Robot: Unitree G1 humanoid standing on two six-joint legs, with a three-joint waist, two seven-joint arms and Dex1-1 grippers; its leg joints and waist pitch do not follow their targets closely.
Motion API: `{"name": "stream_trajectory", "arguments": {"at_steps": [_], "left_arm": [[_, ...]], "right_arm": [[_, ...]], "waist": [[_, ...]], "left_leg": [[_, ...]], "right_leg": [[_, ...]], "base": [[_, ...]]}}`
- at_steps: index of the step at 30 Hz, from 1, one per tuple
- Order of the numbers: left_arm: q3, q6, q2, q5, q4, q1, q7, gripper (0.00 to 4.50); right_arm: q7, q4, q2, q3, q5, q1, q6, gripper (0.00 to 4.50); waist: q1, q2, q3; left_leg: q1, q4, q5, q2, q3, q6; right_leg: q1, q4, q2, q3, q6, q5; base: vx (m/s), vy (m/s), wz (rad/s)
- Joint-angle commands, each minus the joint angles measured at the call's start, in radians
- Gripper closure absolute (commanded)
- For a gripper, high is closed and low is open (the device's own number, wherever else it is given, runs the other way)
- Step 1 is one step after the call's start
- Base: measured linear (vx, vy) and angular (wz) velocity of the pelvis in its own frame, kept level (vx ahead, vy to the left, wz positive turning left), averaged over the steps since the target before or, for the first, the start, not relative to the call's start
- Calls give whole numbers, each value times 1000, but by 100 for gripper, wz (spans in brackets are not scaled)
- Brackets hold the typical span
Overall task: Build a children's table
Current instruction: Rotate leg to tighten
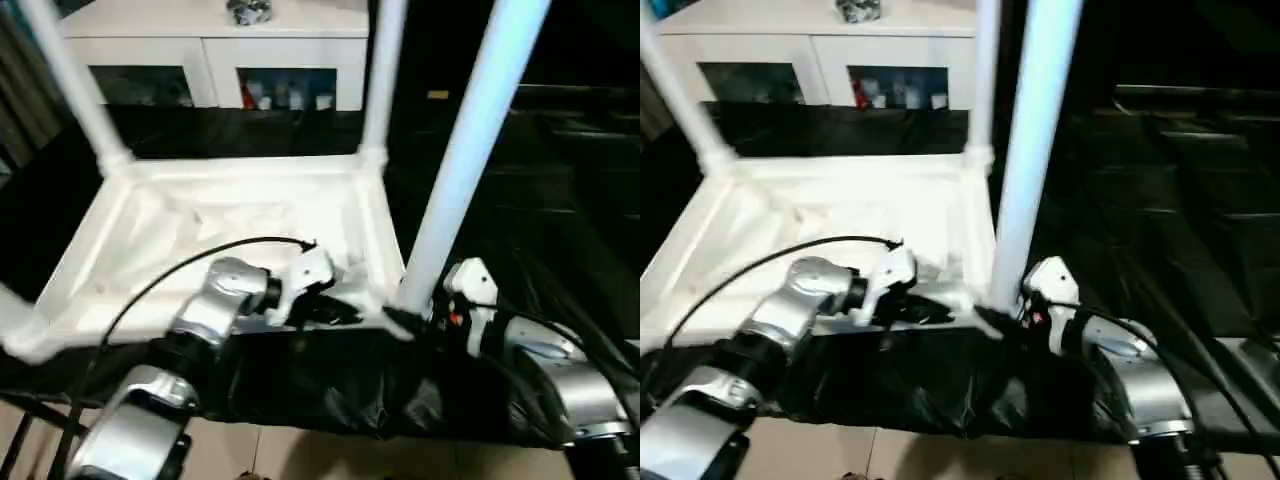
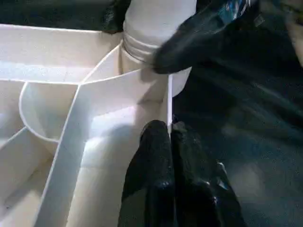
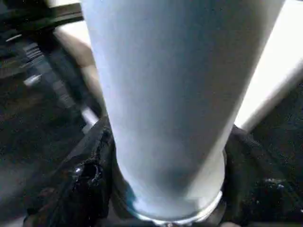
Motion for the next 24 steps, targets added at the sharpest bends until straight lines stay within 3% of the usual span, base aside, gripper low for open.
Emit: {"name": "stream_trajectory", "arguments": {"at_steps": [1,3,6,11,12,13,18,22,24], "left_arm": [[-43,29,-80,7,20,-2,52,450],[-38,40,-118,19,39,-8,131,450],[-42,36,-163,44,52,-10,216,450],[-57,20,-188,67,47,2,244,450],[-62,16,-190,66,38,11,238,450],[-66,13,-189,63,30,16,231,450],[-50,-53,-155,40,7,22,183,450],[-28,-100,-124,9,4,26,116,450],[-30,-104,-99,1,-7,31,65,450]], "right_arm": [[-85,36,64,59,-30,9,34,180],[-187,63,126,57,-56,2,42,180],[-351,116,215,44,-110,-25,31,180],[-418,154,236,89,-183,-54,-41,180],[-397,153,245,83,-162,-54,-53,125],[-379,147,254,72,-139,-52,-51,111],[-290,103,209,58,-109,-39,-85,72],[-153,49,148,73,-67,-9,-95,72],[-75,13,107,85,-41,11,-90,72]], "waist": [[-5,-12,-35],[-7,-14,-33],[-12,-13,-32],[-15,-10,-33],[-16,-12,-34],[-16,-11,-35],[-13,-13,-41],[-5,-16,-44],[2,-16,-48]], "left_leg": [[11,-80,-376,37,-25,11],[18,-79,-403,35,-27,5],[18,-84,-422,33,-31,-7],[21,-84,-448,32,-33,-1],[17,-87,-448,32,-34,3],[16,-87,-443,33,-34,6],[10,-86,-392,36,-27,27],[5,-81,-329,34,-22,60],[5,-76,-271,36,-18,83]], "right_leg": [[23,-91,-52,34,-183,-434],[20,-98,-53,36,-161,-486],[16,-104,-53,35,-132,-534],[10,-113,-53,35,-99,-568],[14,-111,-53,34,-100,-551],[15,-110,-53,35,-103,-539],[20,-98,-50,42,-149,-401],[30,-92,-54,45,-172,-345],[32,-84,-53,46,-193,-273]], "base": [[0,0,0],[0,0,0],[0,0,0],[0,0,0],[0,0,0],[0,0,0],[0,0,0],[0,0,0],[0,0,0]]}}
